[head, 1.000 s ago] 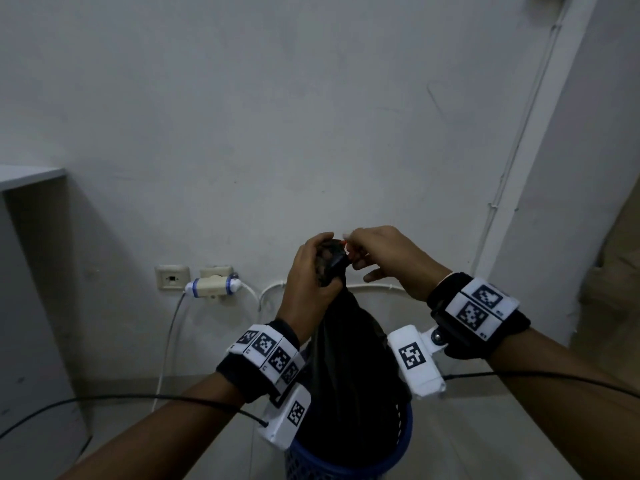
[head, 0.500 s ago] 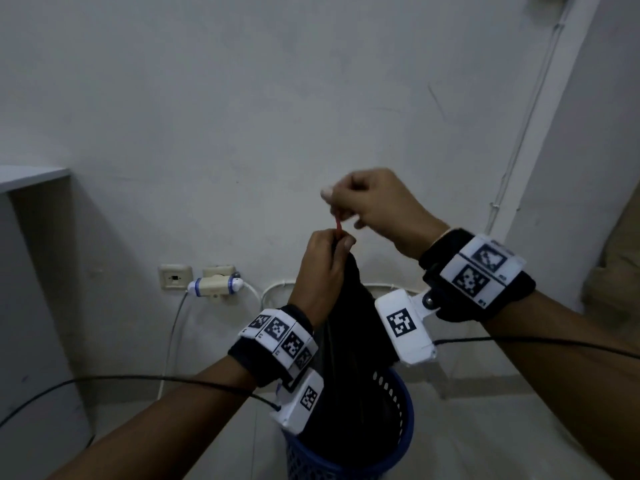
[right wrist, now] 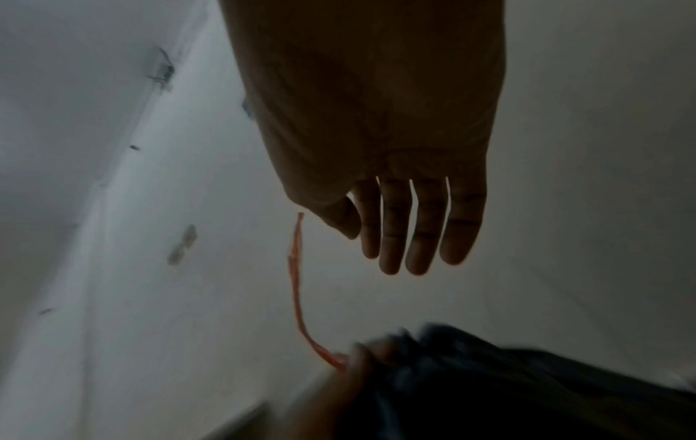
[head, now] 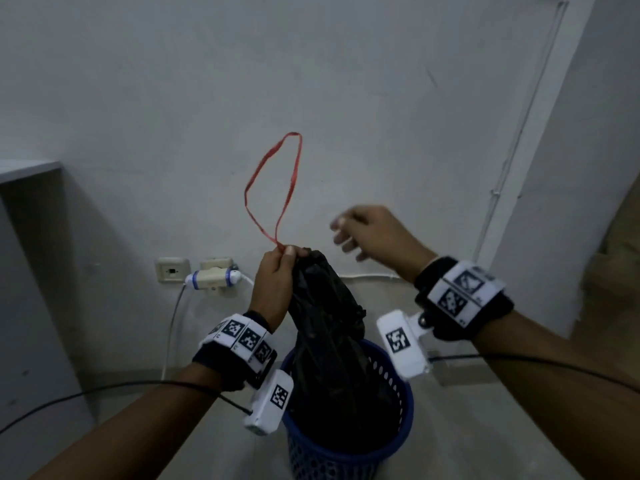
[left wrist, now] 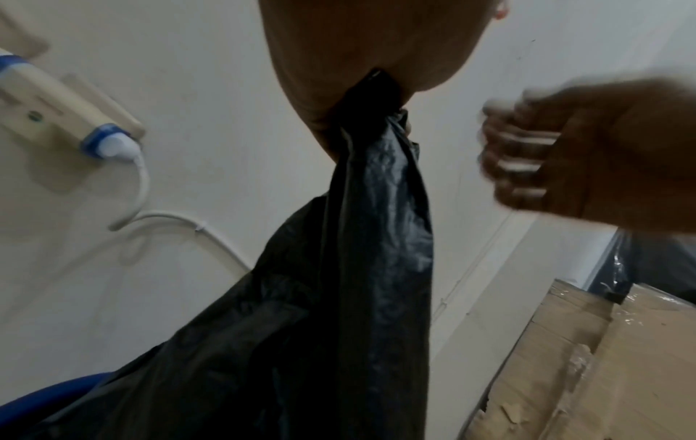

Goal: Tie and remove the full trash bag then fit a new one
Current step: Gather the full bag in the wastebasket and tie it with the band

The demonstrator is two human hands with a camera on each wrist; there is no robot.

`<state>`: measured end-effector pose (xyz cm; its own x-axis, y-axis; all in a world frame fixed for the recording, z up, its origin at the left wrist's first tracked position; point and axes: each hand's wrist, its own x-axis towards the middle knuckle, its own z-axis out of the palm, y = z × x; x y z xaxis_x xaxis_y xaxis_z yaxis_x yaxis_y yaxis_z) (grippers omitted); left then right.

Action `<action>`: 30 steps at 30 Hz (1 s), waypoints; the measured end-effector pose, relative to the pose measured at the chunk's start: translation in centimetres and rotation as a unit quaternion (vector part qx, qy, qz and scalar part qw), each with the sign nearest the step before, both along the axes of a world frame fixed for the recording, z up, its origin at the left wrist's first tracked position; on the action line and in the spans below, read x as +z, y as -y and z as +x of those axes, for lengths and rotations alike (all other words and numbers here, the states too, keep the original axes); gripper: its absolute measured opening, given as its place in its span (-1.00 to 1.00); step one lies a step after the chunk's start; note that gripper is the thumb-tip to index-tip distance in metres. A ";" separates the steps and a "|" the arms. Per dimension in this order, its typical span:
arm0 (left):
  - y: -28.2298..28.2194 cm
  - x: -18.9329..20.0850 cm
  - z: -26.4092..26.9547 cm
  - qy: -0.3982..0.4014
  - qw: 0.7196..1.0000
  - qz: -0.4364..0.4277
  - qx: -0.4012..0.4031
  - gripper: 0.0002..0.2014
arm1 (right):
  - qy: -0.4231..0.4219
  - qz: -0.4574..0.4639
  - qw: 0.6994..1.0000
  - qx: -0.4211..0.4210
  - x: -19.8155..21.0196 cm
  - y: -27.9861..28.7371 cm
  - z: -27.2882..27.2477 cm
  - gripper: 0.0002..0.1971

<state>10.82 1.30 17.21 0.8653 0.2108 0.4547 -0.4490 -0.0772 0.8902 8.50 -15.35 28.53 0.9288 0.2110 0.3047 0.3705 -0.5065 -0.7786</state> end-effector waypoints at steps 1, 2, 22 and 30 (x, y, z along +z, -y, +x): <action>-0.1 -0.3 -0.1 -0.010 1.000 -0.019 -0.001 -0.69 | -0.052 -0.011 0.999 -0.014 -2.5 0.5 0.6 -0.74; -0.2 -0.6 -0.1 -0.017 0.999 -0.035 -0.005 -0.69 | -0.097 -0.026 0.994 -0.032 -5.4 1.0 1.4 -0.75; -3.2 -4.3 1.3 -0.045 0.977 -0.206 0.009 -0.69 | -0.294 0.300 0.882 -0.215 -16.1 3.5 4.7 -0.88; -3.2 -4.2 0.8 -0.030 0.983 -0.183 -0.004 -0.68 | -0.445 0.231 0.854 -0.140 -19.8 2.5 4.0 -0.66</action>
